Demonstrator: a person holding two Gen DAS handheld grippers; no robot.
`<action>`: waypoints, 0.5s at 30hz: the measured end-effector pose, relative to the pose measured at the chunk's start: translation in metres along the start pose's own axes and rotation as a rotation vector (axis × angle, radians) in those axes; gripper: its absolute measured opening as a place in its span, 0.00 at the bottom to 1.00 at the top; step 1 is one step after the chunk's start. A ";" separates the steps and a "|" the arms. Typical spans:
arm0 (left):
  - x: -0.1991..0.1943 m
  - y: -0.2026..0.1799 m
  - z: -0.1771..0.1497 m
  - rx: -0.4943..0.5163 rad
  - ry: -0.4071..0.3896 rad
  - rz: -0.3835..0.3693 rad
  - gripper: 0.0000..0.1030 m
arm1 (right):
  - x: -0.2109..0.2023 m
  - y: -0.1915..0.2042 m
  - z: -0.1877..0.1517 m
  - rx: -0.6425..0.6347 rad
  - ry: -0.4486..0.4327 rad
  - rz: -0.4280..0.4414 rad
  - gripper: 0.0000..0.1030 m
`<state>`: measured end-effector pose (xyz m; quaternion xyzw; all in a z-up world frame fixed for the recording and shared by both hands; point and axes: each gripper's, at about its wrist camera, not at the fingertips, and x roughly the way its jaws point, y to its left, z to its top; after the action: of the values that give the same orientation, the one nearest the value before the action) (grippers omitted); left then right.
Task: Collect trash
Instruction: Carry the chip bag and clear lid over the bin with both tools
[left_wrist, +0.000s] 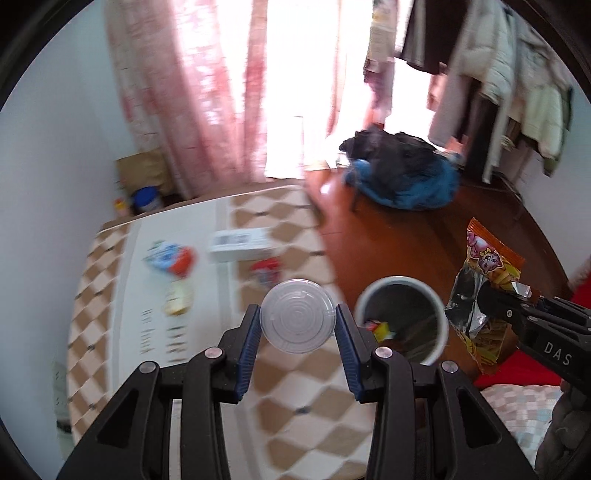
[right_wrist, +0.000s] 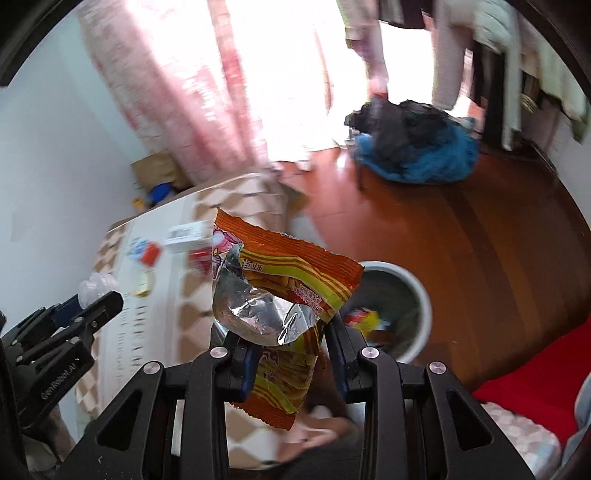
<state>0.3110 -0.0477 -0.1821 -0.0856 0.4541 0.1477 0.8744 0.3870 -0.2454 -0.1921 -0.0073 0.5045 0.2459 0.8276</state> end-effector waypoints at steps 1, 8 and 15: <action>0.008 -0.013 0.004 0.012 0.008 -0.014 0.35 | 0.004 -0.018 0.002 0.019 0.008 -0.015 0.33; 0.093 -0.103 0.020 0.075 0.142 -0.122 0.35 | 0.068 -0.133 -0.001 0.161 0.118 -0.047 0.33; 0.200 -0.148 0.022 0.048 0.357 -0.221 0.35 | 0.164 -0.200 -0.024 0.268 0.269 -0.036 0.33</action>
<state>0.4866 -0.1447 -0.3312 -0.1390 0.5932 0.0225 0.7927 0.5108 -0.3618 -0.3888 0.0613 0.6386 0.1582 0.7506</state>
